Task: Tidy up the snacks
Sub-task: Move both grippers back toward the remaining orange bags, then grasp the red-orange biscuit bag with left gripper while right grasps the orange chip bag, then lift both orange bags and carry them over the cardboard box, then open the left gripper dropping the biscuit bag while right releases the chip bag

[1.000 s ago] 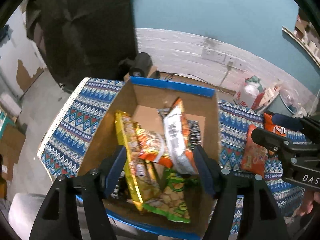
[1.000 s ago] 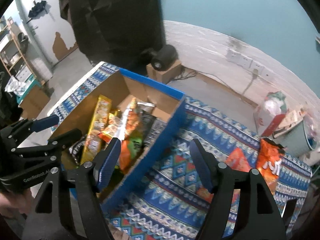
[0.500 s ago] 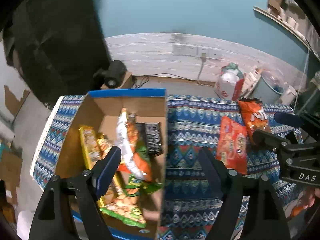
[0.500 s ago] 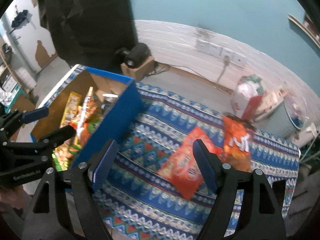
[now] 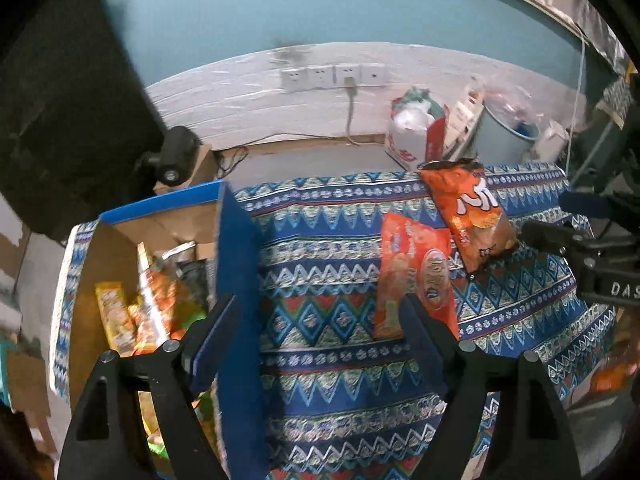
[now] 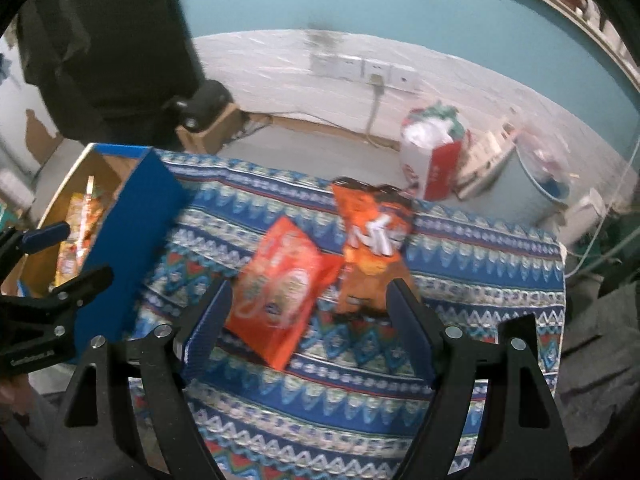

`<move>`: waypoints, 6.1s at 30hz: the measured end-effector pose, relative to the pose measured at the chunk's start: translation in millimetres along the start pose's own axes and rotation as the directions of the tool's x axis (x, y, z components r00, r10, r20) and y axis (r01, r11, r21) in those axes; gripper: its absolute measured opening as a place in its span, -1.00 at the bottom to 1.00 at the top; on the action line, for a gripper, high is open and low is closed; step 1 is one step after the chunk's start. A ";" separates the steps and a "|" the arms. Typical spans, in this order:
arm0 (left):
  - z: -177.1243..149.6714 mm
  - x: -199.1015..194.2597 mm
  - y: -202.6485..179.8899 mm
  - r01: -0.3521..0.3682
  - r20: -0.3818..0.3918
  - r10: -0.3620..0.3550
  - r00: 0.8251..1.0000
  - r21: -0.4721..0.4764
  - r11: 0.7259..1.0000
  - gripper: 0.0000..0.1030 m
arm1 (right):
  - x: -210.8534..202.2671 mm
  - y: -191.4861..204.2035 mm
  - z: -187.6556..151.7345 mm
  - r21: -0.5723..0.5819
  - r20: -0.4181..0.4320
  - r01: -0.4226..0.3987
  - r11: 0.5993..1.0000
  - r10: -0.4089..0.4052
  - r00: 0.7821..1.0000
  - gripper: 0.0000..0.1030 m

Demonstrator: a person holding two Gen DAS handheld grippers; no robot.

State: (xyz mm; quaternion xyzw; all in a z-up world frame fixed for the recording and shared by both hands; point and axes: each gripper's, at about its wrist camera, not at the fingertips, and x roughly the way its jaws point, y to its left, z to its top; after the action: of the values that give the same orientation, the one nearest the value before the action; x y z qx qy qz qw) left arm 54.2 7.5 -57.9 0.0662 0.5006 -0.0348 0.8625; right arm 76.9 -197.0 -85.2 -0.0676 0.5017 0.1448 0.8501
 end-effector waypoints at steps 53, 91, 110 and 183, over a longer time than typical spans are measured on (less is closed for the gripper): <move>25.9 158.2 -89.3 0.201 -0.269 -0.190 0.944 0.016 0.979 0.70 | 111.2 -97.6 -39.6 0.133 -0.202 -0.006 0.991 0.033 0.979 0.21; 2.4 106.3 -109.8 0.089 -0.127 -0.065 0.990 0.195 0.977 -0.35 | 58.3 -74.4 -35.6 0.069 -0.100 -0.006 0.998 0.013 0.995 0.21; 13.8 11.4 -40.1 0.031 0.062 -0.039 0.997 0.121 0.992 -0.34 | -5.3 -29.8 -11.0 -0.028 0.041 -0.048 0.998 0.049 0.998 0.21; -97.5 -30.4 226.2 -0.161 -0.015 0.166 0.986 -0.337 0.927 -0.18 | 63.0 272.3 73.5 -0.352 -0.131 -0.333 0.875 0.306 0.943 0.21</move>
State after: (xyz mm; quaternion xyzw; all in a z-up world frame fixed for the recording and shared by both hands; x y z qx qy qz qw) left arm -16.0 245.5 -61.3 -0.0412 0.4859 0.1230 0.8643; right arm 81.3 91.8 -96.0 -0.1475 0.4996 0.3726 0.7680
